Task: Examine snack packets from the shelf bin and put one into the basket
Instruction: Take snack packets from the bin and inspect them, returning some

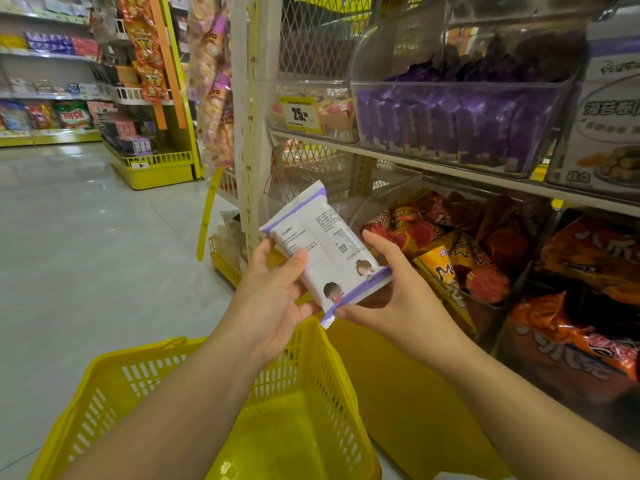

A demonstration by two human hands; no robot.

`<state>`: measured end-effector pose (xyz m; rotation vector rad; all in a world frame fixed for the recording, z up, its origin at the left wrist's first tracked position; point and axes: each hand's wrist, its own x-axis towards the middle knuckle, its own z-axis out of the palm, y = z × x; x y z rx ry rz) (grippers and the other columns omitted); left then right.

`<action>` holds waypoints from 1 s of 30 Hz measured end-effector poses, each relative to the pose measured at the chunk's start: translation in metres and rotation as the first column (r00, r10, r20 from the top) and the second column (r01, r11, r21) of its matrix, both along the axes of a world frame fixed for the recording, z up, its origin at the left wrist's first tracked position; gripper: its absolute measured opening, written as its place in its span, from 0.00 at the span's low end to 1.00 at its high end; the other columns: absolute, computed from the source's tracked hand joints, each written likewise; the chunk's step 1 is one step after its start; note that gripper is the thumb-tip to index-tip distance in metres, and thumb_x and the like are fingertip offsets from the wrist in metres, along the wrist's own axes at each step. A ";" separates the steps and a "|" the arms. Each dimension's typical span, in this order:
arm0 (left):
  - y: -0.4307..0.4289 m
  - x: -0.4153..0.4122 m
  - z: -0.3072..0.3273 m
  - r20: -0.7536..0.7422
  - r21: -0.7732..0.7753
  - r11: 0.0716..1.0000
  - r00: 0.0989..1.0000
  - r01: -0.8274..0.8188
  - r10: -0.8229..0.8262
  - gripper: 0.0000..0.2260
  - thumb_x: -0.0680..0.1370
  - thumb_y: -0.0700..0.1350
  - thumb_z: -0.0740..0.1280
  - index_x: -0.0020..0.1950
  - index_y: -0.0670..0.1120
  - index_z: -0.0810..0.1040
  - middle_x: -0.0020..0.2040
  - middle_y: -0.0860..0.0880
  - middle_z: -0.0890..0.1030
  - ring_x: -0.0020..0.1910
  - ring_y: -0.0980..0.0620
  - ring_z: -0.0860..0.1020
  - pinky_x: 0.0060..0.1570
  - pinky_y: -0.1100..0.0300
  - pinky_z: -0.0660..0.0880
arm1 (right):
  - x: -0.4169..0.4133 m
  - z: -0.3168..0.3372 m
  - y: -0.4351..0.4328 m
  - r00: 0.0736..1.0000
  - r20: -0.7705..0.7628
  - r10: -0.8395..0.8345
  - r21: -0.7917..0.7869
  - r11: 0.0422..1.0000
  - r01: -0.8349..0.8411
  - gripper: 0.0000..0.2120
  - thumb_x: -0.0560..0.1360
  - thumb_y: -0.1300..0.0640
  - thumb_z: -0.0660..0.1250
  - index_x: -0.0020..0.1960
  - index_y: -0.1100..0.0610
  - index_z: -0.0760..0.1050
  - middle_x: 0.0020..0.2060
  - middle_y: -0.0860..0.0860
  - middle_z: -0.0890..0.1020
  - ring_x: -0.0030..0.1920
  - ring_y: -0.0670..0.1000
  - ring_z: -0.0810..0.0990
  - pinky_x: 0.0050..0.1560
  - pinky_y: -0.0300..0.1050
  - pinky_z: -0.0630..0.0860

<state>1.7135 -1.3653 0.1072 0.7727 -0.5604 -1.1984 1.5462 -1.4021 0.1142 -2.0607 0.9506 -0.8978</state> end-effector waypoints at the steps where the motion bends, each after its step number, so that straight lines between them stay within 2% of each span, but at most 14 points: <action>1: 0.000 0.001 0.001 0.002 -0.002 1.000 1.000 0.013 -0.013 0.20 0.79 0.38 0.63 0.67 0.57 0.68 0.50 0.49 0.86 0.49 0.47 0.84 0.36 0.44 0.81 | -0.001 0.000 -0.001 1.000 -0.001 0.018 -0.012 1.000 -0.018 0.44 0.63 0.55 0.81 0.71 0.41 0.61 0.56 0.37 0.79 0.55 0.33 0.76 0.51 0.23 0.70; 4: 0.002 0.007 0.002 0.078 0.008 0.997 0.994 0.072 -0.073 0.21 0.79 0.39 0.63 0.69 0.58 0.68 0.53 0.49 0.85 0.51 0.47 0.84 0.41 0.41 0.81 | -0.006 0.008 -0.003 0.976 0.163 0.147 0.129 0.977 -0.168 0.32 0.66 0.55 0.77 0.67 0.47 0.69 0.56 0.43 0.83 0.55 0.40 0.81 0.54 0.34 0.77; 6: 0.005 0.009 0.001 0.151 0.020 0.990 0.979 0.136 -0.138 0.20 0.79 0.40 0.62 0.68 0.59 0.70 0.56 0.49 0.84 0.54 0.47 0.83 0.44 0.41 0.81 | -0.008 0.015 -0.001 0.924 0.327 0.200 0.262 0.920 -0.292 0.20 0.70 0.52 0.70 0.61 0.48 0.75 0.53 0.48 0.85 0.52 0.47 0.84 0.50 0.40 0.80; 9: 0.007 0.004 -0.006 0.232 0.029 0.978 0.950 0.209 -0.210 0.20 0.80 0.40 0.62 0.68 0.59 0.72 0.60 0.49 0.82 0.58 0.48 0.81 0.48 0.44 0.80 | -0.008 0.015 -0.001 0.905 0.380 0.193 0.364 0.868 -0.338 0.16 0.74 0.51 0.64 0.59 0.55 0.79 0.52 0.54 0.85 0.53 0.56 0.84 0.50 0.45 0.82; 11: 0.006 -0.001 -0.012 0.358 0.028 0.994 0.927 0.104 -0.107 0.20 0.81 0.40 0.62 0.69 0.59 0.71 0.58 0.53 0.83 0.57 0.52 0.82 0.47 0.49 0.81 | -0.005 0.013 0.000 0.927 0.333 0.169 0.339 0.896 -0.286 0.14 0.75 0.54 0.64 0.59 0.57 0.79 0.52 0.55 0.85 0.53 0.56 0.84 0.52 0.47 0.82; 13: 0.004 -0.003 -0.015 0.546 -0.007 0.999 0.837 -0.047 0.043 0.23 0.81 0.39 0.62 0.72 0.60 0.68 0.55 0.60 0.82 0.54 0.58 0.82 0.48 0.52 0.82 | -0.002 0.010 0.003 0.963 0.224 0.149 0.224 0.954 -0.200 0.11 0.77 0.60 0.65 0.59 0.58 0.79 0.50 0.54 0.85 0.52 0.55 0.84 0.52 0.50 0.81; 15: 0.004 -0.003 -0.016 0.653 -0.031 0.996 0.753 -0.084 0.084 0.22 0.82 0.40 0.62 0.70 0.63 0.69 0.53 0.64 0.82 0.51 0.60 0.82 0.50 0.52 0.81 | 0.002 0.007 0.006 0.983 0.120 0.136 0.133 0.979 -0.152 0.12 0.78 0.61 0.66 0.60 0.56 0.79 0.50 0.52 0.85 0.50 0.51 0.84 0.51 0.52 0.81; 18: 0.003 -0.003 -0.013 0.676 0.026 0.998 0.736 -0.060 0.026 0.16 0.77 0.48 0.66 0.53 0.73 0.76 0.52 0.65 0.82 0.51 0.60 0.82 0.51 0.49 0.81 | 0.005 0.006 0.010 0.990 0.085 0.115 0.088 0.989 -0.123 0.14 0.78 0.60 0.66 0.62 0.49 0.76 0.51 0.49 0.85 0.50 0.49 0.84 0.50 0.54 0.81; 20: 0.004 -0.001 -0.010 0.688 0.059 0.996 0.726 -0.064 0.006 0.15 0.71 0.53 0.67 0.48 0.76 0.76 0.52 0.64 0.82 0.51 0.59 0.82 0.51 0.49 0.81 | 0.006 0.005 0.011 0.994 0.033 0.105 0.037 0.994 -0.107 0.17 0.77 0.58 0.67 0.63 0.44 0.74 0.51 0.47 0.84 0.50 0.51 0.83 0.50 0.55 0.81; 22: 0.005 0.001 -0.009 0.716 0.066 0.992 0.697 -0.112 0.031 0.22 0.67 0.52 0.66 0.57 0.74 0.74 0.50 0.63 0.83 0.52 0.57 0.82 0.53 0.48 0.80 | 0.007 0.004 0.013 0.995 -0.045 0.092 -0.036 0.995 -0.094 0.20 0.76 0.56 0.68 0.66 0.42 0.72 0.53 0.45 0.83 0.49 0.52 0.83 0.51 0.56 0.80; 24: 0.006 0.002 -0.008 0.756 0.075 0.981 0.651 -0.181 0.063 0.36 0.64 0.54 0.65 0.73 0.61 0.66 0.52 0.61 0.82 0.53 0.55 0.82 0.55 0.46 0.79 | 0.009 0.003 0.015 0.992 -0.094 0.081 -0.089 0.992 -0.090 0.22 0.76 0.55 0.69 0.67 0.43 0.72 0.53 0.43 0.83 0.46 0.50 0.83 0.49 0.55 0.79; 26: 0.010 0.004 -0.007 0.804 0.056 0.972 0.587 -0.229 0.092 0.37 0.64 0.56 0.62 0.75 0.57 0.64 0.52 0.59 0.82 0.53 0.54 0.81 0.55 0.46 0.79 | 0.011 0.004 0.018 0.989 -0.121 0.083 -0.113 0.989 -0.097 0.22 0.75 0.54 0.70 0.67 0.43 0.72 0.51 0.43 0.83 0.42 0.48 0.83 0.47 0.54 0.79; 28: 0.011 0.006 -0.006 0.820 0.025 0.966 0.558 -0.257 0.127 0.35 0.64 0.58 0.59 0.72 0.56 0.70 0.51 0.56 0.83 0.52 0.54 0.82 0.55 0.47 0.79 | 0.012 0.004 0.020 0.987 -0.133 0.086 -0.126 0.987 -0.103 0.23 0.74 0.54 0.70 0.67 0.42 0.72 0.51 0.43 0.83 0.42 0.48 0.83 0.46 0.54 0.80; 30: 0.011 0.010 -0.006 0.834 -0.002 0.962 0.531 -0.273 0.152 0.33 0.65 0.59 0.57 0.70 0.54 0.73 0.49 0.59 0.83 0.52 0.57 0.81 0.54 0.49 0.80 | 0.013 0.005 0.021 0.988 -0.129 0.088 -0.128 0.986 -0.104 0.23 0.74 0.53 0.71 0.67 0.42 0.72 0.51 0.43 0.83 0.42 0.49 0.83 0.45 0.54 0.79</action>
